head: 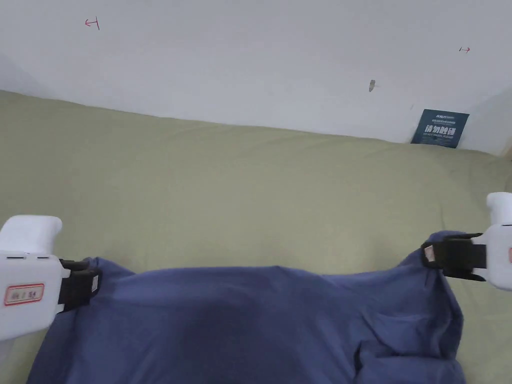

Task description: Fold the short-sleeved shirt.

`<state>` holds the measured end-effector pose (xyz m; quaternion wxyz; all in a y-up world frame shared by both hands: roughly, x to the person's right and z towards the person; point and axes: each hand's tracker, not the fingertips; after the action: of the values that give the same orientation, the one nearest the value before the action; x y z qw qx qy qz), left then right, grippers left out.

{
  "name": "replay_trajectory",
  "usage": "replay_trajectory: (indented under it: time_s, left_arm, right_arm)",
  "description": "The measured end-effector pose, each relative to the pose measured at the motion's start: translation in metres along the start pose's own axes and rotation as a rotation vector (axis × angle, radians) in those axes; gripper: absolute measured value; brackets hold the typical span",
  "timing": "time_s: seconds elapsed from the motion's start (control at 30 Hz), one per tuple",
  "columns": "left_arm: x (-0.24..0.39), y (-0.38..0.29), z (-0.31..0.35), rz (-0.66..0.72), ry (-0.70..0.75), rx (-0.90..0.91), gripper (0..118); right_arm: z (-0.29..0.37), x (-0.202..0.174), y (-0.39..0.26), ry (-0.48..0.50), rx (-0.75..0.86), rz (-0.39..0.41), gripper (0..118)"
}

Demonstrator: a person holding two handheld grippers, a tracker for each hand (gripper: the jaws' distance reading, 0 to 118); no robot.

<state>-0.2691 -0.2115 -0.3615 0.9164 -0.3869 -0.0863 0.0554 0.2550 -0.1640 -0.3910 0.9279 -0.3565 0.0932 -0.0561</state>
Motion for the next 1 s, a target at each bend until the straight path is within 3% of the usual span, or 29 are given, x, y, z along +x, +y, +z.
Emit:
replay_trajectory:
  time_s: [0.2, 0.4, 0.7, 0.83, 1.0]
  left_arm:
    - [0.001, -0.030, 0.065, -0.084, -0.028, 0.023, 4]
    - [-0.006, -0.086, 0.093, -0.079, -0.033, -0.031, 4]
    - [-0.005, -0.183, 0.080, -0.014, -0.015, -0.259, 4]
    - [-0.005, -0.198, 0.079, 0.045, 0.010, -0.310, 5]
    - [-0.012, -0.194, 0.094, 0.104, 0.014, -0.288, 9]
  right_arm:
    - [0.069, -0.006, -0.035, -0.024, 0.006, -0.008, 2]
    - [0.113, 0.005, -0.097, -0.065, -0.046, -0.101, 2]
    - [0.104, 0.015, -0.183, -0.161, -0.218, -0.144, 2]
    - [0.098, 0.016, -0.198, -0.244, -0.293, -0.101, 2]
    - [0.110, 0.030, -0.205, -0.248, -0.270, -0.174, 2]
